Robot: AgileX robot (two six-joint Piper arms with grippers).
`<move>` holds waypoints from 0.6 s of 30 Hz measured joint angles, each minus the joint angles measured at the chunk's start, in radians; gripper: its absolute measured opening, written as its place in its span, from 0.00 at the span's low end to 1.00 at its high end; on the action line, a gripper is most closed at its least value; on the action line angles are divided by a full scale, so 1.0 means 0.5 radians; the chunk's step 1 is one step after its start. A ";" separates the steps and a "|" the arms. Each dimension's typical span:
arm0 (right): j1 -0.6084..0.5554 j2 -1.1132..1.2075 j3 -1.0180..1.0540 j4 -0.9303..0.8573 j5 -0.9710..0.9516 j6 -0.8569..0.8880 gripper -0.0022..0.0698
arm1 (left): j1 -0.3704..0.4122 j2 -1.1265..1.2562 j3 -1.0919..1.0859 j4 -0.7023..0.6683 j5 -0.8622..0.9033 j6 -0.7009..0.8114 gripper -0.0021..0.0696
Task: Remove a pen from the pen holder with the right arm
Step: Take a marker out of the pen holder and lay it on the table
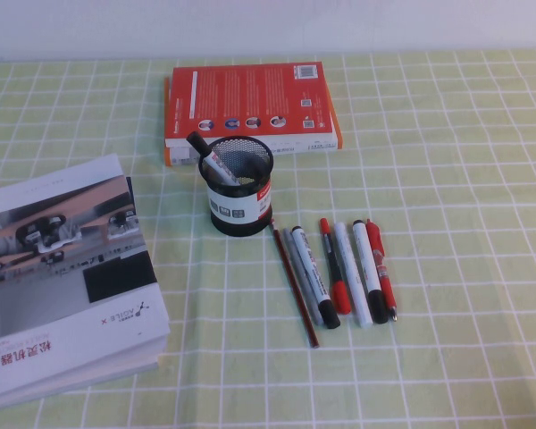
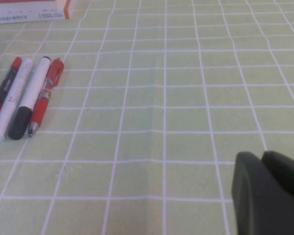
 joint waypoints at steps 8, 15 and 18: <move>0.000 0.000 0.000 0.000 0.000 0.000 0.01 | 0.000 0.000 0.000 0.000 0.000 0.000 0.02; 0.000 0.000 0.000 0.000 0.000 0.000 0.01 | 0.000 0.000 0.000 0.000 0.000 0.000 0.02; 0.000 0.000 0.000 0.070 -0.040 0.000 0.01 | 0.000 0.000 0.000 0.000 0.000 0.000 0.02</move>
